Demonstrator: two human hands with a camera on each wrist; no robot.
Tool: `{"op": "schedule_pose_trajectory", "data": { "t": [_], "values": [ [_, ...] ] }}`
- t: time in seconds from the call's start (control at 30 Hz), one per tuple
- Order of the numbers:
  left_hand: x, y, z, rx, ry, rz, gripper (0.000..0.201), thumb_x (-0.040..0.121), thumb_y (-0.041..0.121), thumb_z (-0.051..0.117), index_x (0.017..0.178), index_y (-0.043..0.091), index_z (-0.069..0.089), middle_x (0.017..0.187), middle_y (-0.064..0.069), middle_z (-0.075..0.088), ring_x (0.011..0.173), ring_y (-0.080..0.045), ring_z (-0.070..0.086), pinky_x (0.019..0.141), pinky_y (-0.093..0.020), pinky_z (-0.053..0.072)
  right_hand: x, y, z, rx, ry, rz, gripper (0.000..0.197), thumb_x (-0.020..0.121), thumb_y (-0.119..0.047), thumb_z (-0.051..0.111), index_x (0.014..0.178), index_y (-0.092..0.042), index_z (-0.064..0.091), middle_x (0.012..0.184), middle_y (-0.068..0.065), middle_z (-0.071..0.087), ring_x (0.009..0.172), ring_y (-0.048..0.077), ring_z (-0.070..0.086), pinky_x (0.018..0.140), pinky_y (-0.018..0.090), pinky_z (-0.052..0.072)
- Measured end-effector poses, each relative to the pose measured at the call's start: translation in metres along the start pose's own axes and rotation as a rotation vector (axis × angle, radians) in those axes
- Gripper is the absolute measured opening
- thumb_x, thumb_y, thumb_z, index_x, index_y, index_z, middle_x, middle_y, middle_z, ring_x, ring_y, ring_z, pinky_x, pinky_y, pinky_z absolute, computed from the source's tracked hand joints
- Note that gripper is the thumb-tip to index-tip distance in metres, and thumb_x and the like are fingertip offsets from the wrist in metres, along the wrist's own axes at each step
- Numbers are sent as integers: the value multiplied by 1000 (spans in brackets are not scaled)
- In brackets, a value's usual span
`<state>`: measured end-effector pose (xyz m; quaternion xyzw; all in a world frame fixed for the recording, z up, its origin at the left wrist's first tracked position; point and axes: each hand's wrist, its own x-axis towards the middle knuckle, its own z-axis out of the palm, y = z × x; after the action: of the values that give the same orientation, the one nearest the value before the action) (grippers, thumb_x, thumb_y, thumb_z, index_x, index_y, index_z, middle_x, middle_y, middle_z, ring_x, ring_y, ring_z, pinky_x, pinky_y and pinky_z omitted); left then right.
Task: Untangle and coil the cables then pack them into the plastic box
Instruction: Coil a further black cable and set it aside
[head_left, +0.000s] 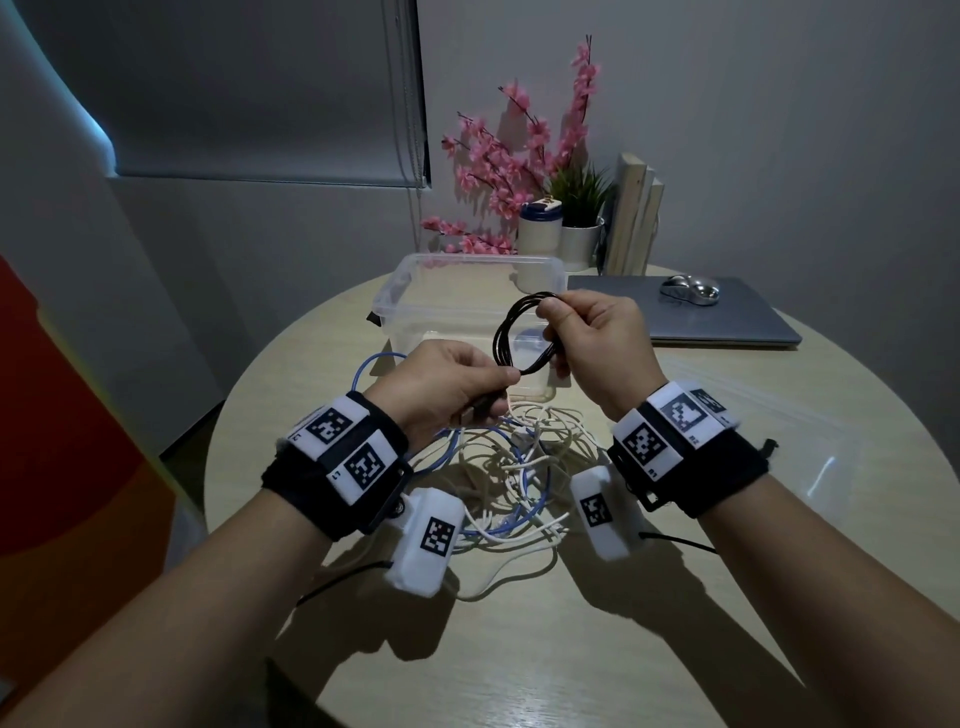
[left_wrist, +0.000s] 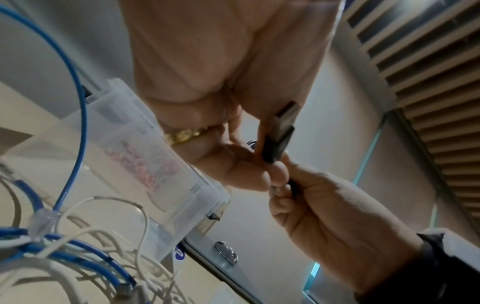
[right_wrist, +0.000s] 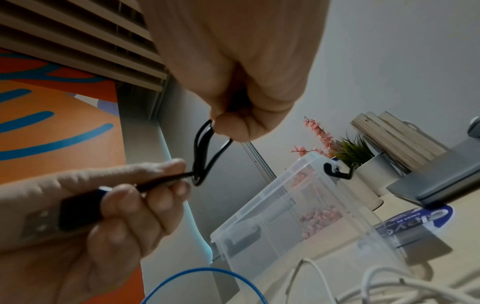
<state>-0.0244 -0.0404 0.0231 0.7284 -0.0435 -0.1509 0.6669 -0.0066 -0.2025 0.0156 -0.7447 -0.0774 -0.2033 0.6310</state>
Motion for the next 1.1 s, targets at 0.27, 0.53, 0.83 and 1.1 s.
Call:
{"op": "schedule_pose_trajectory", "data": {
  "t": [0.27, 0.53, 0.83, 1.1],
  "values": [
    [-2, 4, -3, -27, -40, -64, 8, 87, 2, 64, 91, -4, 66, 62, -6, 60, 47, -9, 55, 44, -18, 46, 0, 2, 1, -117, -9, -54, 13, 93, -18, 58, 95, -15, 71, 64, 2, 57, 45, 10, 49, 44, 25, 45],
    [-3, 2, -4, -93, -75, -94, 14, 89, 1, 59, 81, 12, 57, 67, -5, 61, 58, -13, 63, 41, -18, 45, 1, 6, 2, -223, -39, -132, 16, 93, -18, 58, 89, -12, 72, 58, -4, 54, 53, 17, 49, 55, 37, 47],
    [2, 1, -1, -246, -13, -67, 15, 92, -9, 46, 91, 3, 55, 85, -14, 66, 62, -12, 67, 51, -15, 52, -3, 9, 3, -231, -115, -117, 15, 93, -16, 58, 91, -10, 71, 56, -6, 55, 48, 11, 49, 51, 34, 46],
    [3, -2, 5, -106, 65, 10, 16, 99, 15, 49, 93, 7, 62, 68, -1, 66, 50, -5, 58, 44, -14, 41, -5, 11, 6, -204, -140, -96, 14, 93, -15, 58, 94, -15, 71, 54, -11, 55, 44, 5, 50, 49, 31, 47]
  ]
}}
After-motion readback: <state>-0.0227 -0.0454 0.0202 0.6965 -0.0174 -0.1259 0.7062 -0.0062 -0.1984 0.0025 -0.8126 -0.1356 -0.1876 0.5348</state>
